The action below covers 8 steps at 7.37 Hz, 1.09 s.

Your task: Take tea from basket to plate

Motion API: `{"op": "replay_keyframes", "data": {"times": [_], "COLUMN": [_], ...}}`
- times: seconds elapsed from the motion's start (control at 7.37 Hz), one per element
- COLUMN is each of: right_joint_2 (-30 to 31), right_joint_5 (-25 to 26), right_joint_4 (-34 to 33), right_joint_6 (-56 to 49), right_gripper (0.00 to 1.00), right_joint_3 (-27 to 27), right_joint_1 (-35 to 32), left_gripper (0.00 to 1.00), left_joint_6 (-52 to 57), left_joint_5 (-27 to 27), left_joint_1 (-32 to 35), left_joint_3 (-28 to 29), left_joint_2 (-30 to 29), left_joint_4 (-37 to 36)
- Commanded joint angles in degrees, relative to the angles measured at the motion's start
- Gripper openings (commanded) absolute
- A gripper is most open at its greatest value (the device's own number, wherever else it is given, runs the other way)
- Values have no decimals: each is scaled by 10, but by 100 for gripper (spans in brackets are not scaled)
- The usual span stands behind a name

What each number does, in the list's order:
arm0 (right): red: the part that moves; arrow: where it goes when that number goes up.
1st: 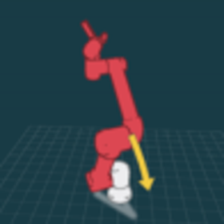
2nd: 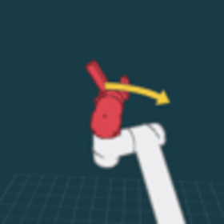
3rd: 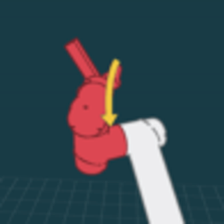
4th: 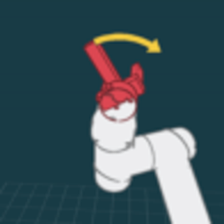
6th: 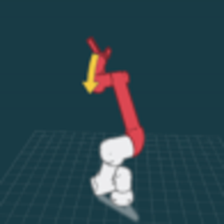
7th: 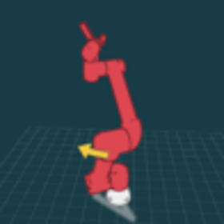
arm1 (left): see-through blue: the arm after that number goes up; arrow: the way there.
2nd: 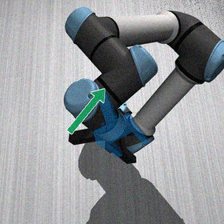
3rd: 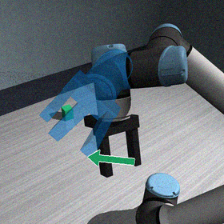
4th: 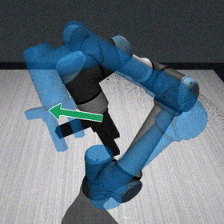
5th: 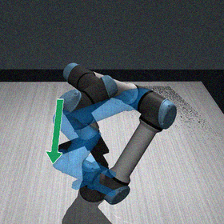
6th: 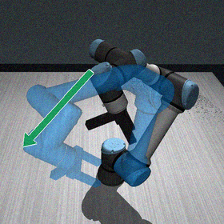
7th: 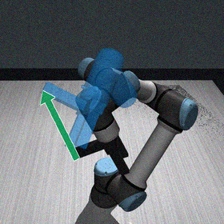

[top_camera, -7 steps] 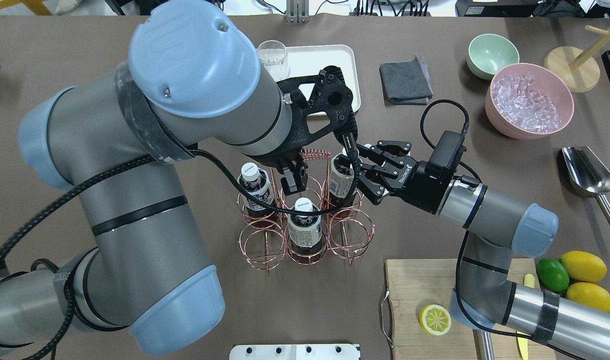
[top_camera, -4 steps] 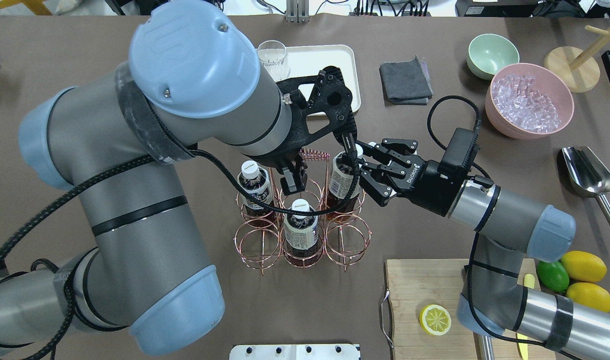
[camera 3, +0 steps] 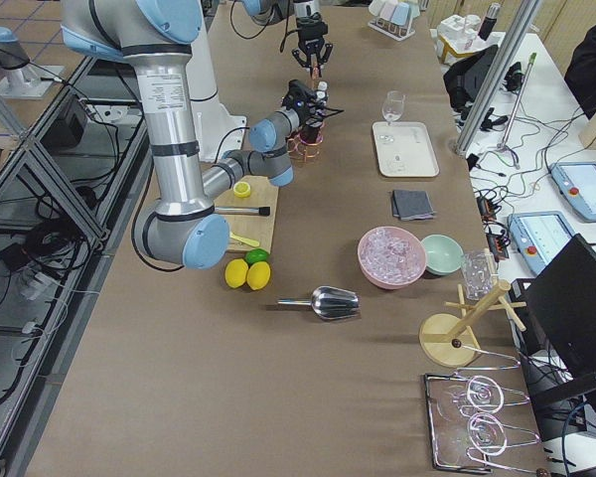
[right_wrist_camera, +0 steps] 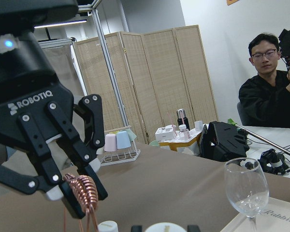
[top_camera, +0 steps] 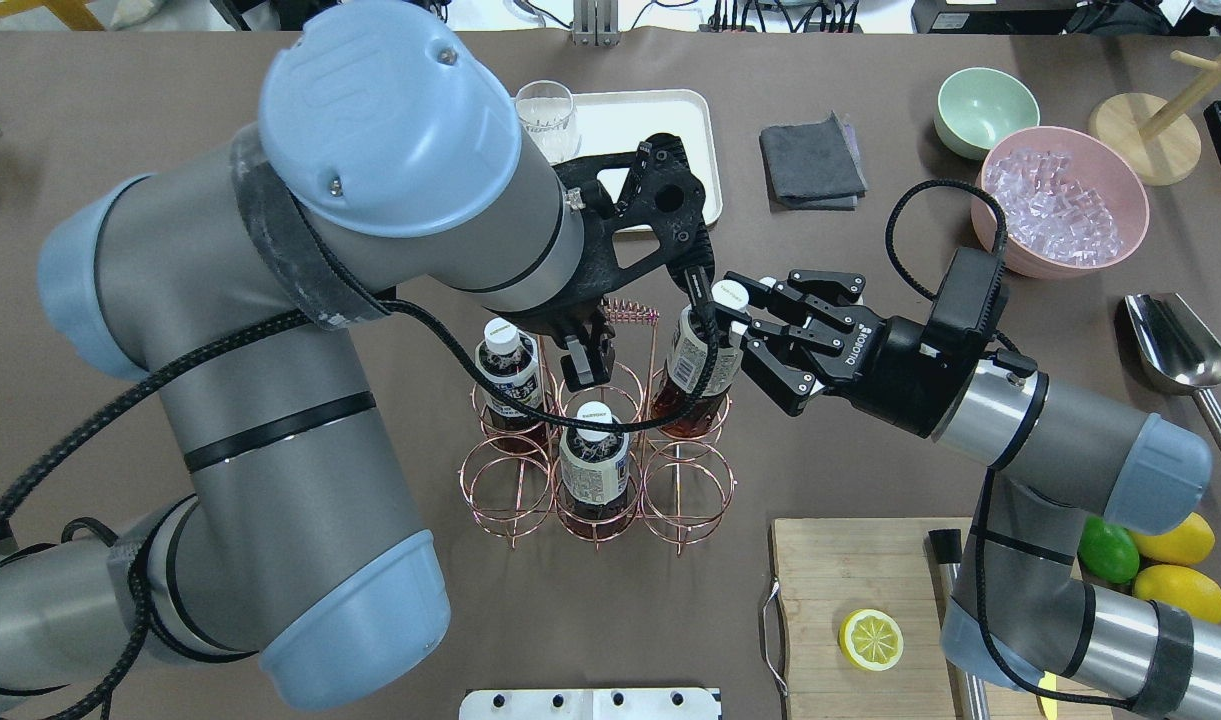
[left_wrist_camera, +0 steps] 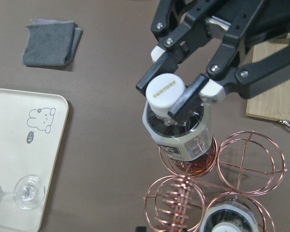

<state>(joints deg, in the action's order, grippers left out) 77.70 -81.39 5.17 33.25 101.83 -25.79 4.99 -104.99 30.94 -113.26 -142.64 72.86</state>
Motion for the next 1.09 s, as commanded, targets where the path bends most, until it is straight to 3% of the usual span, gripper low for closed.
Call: {"op": "replay_keyframes", "data": {"times": [0.0, 0.68, 0.95], "right_joint_2": [3, 31, 18], "right_joint_5": [-2, -27, -26], "right_joint_4": [-23, -25, -90], "right_joint_6": [18, 52, 51], "right_gripper": [0, 0, 0], "right_joint_3": [28, 49, 41], "right_joint_1": [-22, -106, -130], "left_gripper": [0, 0, 0], "left_joint_6": [0, 5, 7], "left_joint_5": [0, 0, -6], "left_joint_1": [1, 5, 20], "left_joint_3": [0, -1, -4], "left_joint_2": [1, 4, 10], "left_joint_4": [0, 0, 1]}}
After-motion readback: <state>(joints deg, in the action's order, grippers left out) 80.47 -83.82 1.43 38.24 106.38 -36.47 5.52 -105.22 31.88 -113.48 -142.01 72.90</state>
